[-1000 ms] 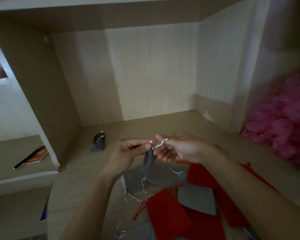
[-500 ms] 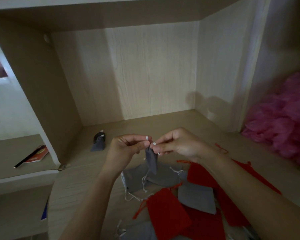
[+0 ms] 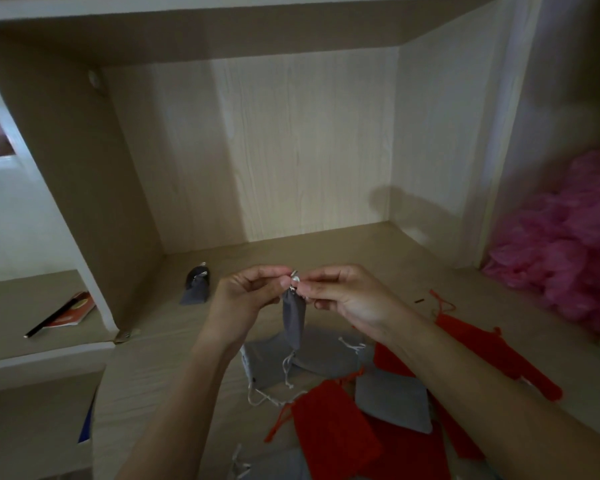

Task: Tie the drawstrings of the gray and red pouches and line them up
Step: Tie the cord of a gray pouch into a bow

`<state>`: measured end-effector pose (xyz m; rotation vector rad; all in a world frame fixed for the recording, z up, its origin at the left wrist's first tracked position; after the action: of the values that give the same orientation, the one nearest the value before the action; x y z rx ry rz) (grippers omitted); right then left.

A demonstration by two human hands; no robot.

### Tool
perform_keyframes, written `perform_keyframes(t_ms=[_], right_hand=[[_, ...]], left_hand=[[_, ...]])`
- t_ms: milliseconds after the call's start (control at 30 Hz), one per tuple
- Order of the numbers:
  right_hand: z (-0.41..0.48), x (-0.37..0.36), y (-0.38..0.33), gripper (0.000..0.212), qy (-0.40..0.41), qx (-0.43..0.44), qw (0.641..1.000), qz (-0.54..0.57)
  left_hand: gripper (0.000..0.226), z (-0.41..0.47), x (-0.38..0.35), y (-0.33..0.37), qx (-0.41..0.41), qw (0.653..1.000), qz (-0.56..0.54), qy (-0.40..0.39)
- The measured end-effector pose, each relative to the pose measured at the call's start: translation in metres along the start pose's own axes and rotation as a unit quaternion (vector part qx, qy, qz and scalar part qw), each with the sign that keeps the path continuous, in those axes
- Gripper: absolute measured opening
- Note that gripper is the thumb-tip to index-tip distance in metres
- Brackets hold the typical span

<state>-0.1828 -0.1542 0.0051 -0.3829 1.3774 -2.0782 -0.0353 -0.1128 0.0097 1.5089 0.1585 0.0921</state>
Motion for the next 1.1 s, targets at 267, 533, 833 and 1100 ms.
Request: perform_keyframes(t_ms=[267, 533, 833, 1100], right_hand=[[-0.001, -0.014, -0.003, 0.018, 0.059, 0.159, 0.98, -0.108], [-0.001, -0.01, -0.009, 0.016, 0.062, 0.235, 0.939, -0.245], [-0.004, -0.021, -0.023, 0.006, -0.011, 0.361, 0.817, -0.449], [-0.003, -0.011, -0.024, 0.004, 0.01, 0.347, 0.826, -0.444]], left_hand=[[0.011, 0.003, 0.005, -0.007, 0.095, 0.995, -0.01, -0.012], [0.02, 0.0, -0.003, -0.011, 0.139, 0.986, -0.001, -0.087], [0.016, -0.002, 0.005, -0.006, 0.151, 0.983, -0.053, -0.09], [0.012, -0.003, 0.001, -0.003, 0.086, 0.995, 0.021, -0.052]])
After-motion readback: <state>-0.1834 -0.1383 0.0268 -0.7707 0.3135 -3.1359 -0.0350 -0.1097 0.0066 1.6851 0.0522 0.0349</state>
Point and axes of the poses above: each hand's wrist, its own z-axis towards the middle knuckle, its own x-axis out of the back of the hand, y = z × x, the point moved 4 cm from there along z, towards the middle knuckle, and after that the axes turned 15 degrees about x, right-handed, at the moved point
